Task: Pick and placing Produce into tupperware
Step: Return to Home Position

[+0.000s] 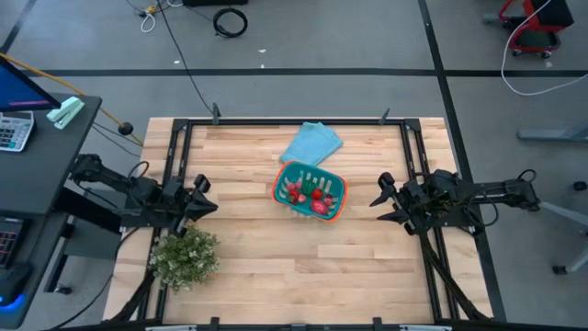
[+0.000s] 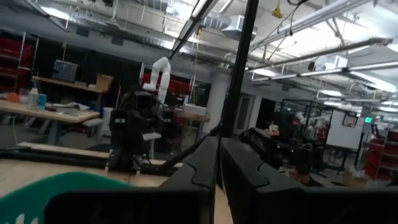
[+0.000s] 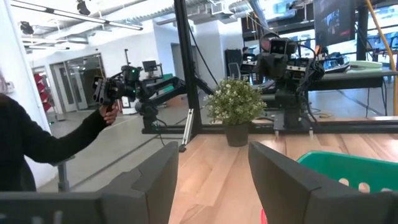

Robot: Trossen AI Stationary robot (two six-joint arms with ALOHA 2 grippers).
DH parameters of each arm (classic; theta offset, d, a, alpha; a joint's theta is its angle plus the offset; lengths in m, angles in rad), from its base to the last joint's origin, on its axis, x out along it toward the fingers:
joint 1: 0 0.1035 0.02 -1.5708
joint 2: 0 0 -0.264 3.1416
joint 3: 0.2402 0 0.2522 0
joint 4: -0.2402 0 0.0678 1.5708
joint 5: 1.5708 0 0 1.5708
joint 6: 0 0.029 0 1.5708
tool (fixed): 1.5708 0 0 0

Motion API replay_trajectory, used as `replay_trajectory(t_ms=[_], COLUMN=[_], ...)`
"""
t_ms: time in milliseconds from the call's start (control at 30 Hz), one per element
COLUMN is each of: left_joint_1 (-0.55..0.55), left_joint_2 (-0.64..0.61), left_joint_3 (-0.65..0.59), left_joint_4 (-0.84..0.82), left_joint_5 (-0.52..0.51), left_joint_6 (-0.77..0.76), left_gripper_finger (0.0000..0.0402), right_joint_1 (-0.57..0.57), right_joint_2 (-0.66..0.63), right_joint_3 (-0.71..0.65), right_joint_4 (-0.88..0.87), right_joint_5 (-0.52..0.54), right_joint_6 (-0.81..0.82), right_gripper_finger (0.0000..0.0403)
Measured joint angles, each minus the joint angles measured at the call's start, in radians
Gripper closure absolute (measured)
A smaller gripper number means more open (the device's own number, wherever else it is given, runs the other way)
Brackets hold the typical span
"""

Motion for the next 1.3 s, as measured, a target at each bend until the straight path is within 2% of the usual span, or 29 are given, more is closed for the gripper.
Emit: replay_trajectory(t_ms=[267,433,600,1067,1300], left_joint_1=[0.000,0.000,0.000,0.000,0.000], left_joint_2=[0.001,0.001,0.001,0.001,0.001], left_joint_3=[0.000,0.000,0.000,0.000,0.000], left_joint_4=[-0.062,-0.137,-0.223,-0.205,-0.205], left_joint_5=[-0.004,-0.067,-0.078,-0.078,-0.078], left_joint_6=[0.030,0.042,0.109,0.157,0.157], left_gripper_finger=[0.0363,0.0369,0.0377,0.0365,0.0374], right_joint_1=[0.001,0.000,0.000,0.000,0.000], right_joint_2=[0.001,0.001,0.001,0.001,0.001], right_joint_3=[0.000,0.000,0.000,0.020,0.021], right_joint_4=[-0.005,-0.024,-0.023,-0.023,-0.023], right_joint_5=[0.000,0.000,0.000,0.000,0.000], right_joint_6=[0.029,0.029,0.029,0.035,0.035], right_gripper_finger=[0.0199,0.0199,0.0199,0.0199,0.0199])
